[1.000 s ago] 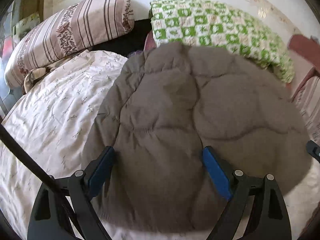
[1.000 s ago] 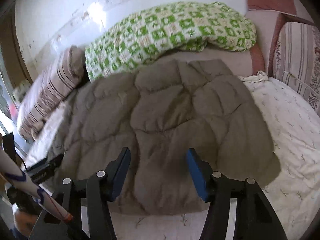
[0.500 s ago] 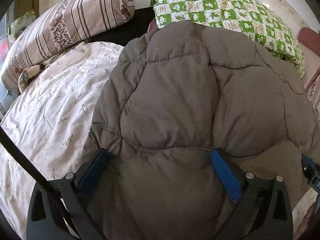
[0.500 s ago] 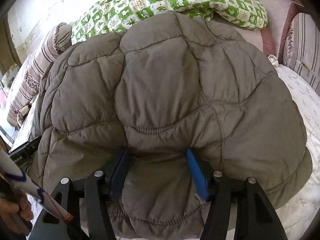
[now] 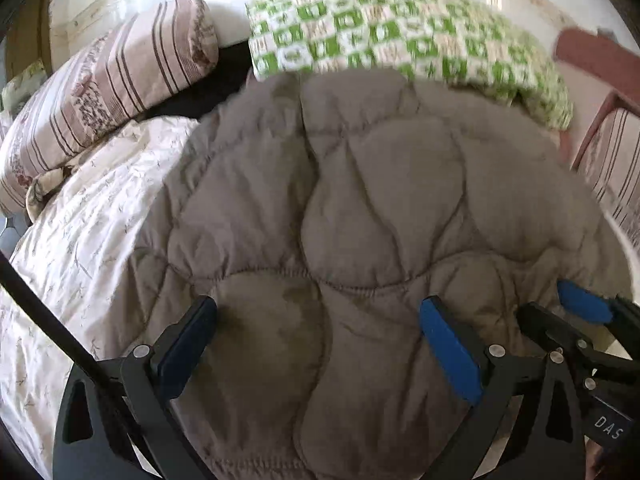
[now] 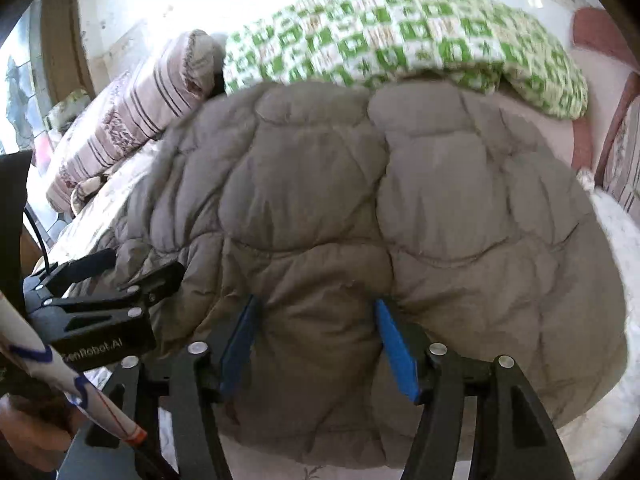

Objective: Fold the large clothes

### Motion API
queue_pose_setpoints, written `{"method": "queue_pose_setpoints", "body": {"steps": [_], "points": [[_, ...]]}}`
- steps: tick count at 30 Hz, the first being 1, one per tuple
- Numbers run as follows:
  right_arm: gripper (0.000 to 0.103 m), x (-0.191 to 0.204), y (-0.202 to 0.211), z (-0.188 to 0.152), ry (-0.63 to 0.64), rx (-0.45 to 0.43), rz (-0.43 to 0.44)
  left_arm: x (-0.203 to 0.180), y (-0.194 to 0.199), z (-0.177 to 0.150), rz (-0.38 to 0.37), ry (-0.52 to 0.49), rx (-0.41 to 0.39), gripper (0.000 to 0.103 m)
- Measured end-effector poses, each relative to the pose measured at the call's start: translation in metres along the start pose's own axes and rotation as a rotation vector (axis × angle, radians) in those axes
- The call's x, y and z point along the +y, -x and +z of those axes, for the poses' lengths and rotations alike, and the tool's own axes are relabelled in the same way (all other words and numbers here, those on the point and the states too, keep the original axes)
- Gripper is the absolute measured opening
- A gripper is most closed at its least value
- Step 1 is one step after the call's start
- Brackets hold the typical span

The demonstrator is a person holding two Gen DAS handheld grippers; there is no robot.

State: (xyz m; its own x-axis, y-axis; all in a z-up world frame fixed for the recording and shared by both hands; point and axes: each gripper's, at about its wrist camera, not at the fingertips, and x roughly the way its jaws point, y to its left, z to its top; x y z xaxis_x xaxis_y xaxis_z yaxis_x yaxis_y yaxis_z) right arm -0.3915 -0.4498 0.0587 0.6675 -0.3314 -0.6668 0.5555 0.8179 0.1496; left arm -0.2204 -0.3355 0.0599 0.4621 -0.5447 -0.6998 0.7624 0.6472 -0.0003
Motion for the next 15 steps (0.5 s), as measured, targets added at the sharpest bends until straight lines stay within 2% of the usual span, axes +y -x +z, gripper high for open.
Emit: {"method": "queue_pose_setpoints", "body": {"steps": [2,4,6,7,9,11,13,15], "points": [[0.068,-0.007,-0.007,-0.001,-0.022,0.024,0.022,0.004,-0.006,-0.002,-0.014,0.008,0.017,0.102],[0.068,-0.012,0.004,0.003,-0.051,0.010,0.068,0.006,-0.002,-0.001,-0.026,0.018,0.009,0.102],[0.068,-0.022,0.019,0.010,-0.094,-0.029,0.132,0.009,0.006,0.003,-0.044,0.040,-0.001,0.102],[0.068,-0.034,0.032,0.016,-0.129,-0.074,0.134,0.014,0.011,0.006,-0.059,0.063,-0.011,0.102],[0.068,-0.053,0.047,0.023,-0.160,-0.119,0.061,0.023,0.017,0.010,-0.063,0.092,-0.033,0.102],[0.068,-0.077,0.055,0.024,-0.199,-0.147,-0.035,0.035,0.020,0.013,-0.033,0.117,-0.052,0.102],[0.067,-0.108,0.056,0.021,-0.268,-0.131,-0.126,0.046,0.015,0.014,-0.014,0.144,-0.038,0.102],[0.064,-0.131,0.050,0.016,-0.334,-0.101,-0.162,0.057,0.003,0.012,0.001,0.169,0.000,0.102]]}}
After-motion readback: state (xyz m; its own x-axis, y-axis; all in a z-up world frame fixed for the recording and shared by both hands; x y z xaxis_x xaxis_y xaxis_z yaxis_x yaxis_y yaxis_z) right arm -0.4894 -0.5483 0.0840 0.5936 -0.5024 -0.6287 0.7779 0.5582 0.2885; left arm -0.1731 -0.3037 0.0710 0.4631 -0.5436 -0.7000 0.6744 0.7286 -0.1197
